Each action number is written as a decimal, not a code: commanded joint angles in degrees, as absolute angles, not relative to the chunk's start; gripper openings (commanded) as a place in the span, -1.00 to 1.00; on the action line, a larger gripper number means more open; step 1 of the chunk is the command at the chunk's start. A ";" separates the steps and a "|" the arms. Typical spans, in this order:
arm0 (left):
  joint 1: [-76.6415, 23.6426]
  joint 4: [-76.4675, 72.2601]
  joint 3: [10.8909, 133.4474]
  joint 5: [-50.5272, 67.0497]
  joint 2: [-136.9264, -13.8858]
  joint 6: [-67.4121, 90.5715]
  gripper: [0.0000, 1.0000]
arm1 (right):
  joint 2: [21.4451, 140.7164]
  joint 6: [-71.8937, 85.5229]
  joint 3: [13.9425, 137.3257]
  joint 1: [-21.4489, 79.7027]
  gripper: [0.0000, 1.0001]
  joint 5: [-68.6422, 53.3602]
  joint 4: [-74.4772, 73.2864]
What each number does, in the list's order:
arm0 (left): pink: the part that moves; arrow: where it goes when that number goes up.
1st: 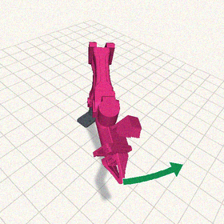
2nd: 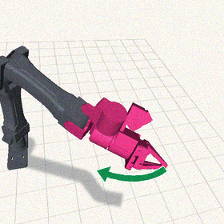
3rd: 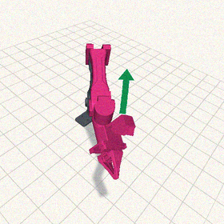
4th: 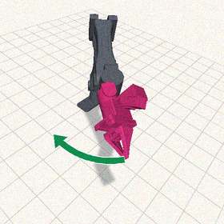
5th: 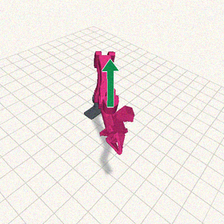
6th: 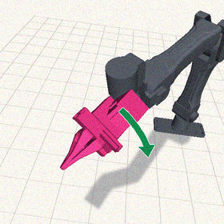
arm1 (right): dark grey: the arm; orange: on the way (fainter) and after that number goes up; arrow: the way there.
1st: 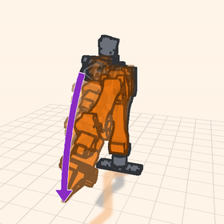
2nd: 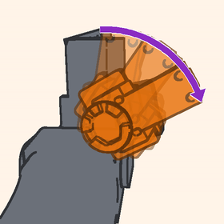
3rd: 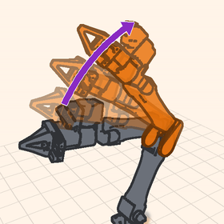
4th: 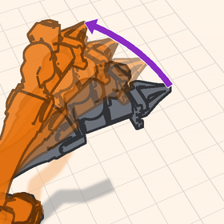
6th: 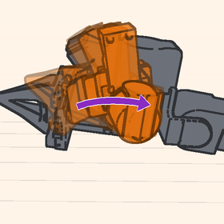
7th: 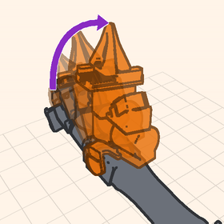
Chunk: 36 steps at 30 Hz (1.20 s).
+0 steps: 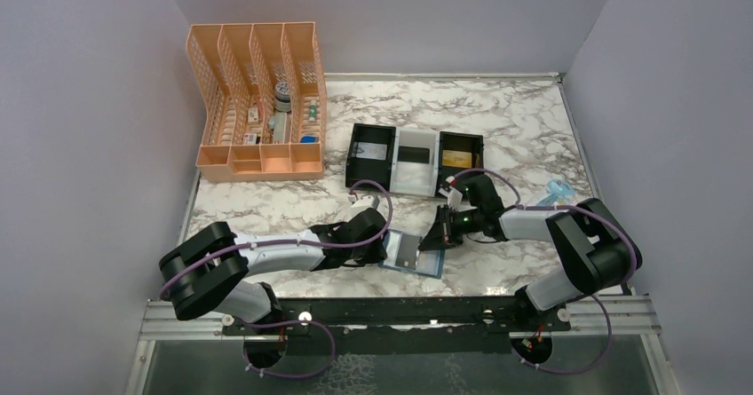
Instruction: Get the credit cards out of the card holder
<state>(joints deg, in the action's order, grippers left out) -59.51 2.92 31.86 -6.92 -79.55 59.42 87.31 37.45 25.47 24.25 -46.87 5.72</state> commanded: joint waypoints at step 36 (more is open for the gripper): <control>-60.64 4.18 35.94 -2.62 -71.54 49.05 -0.56 | 92.61 31.99 36.89 29.36 -0.98 -44.52 0.33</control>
<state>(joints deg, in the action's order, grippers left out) -60.16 7.40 33.78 -5.63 -68.29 52.07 91.44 30.44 35.22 29.36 -46.52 -2.72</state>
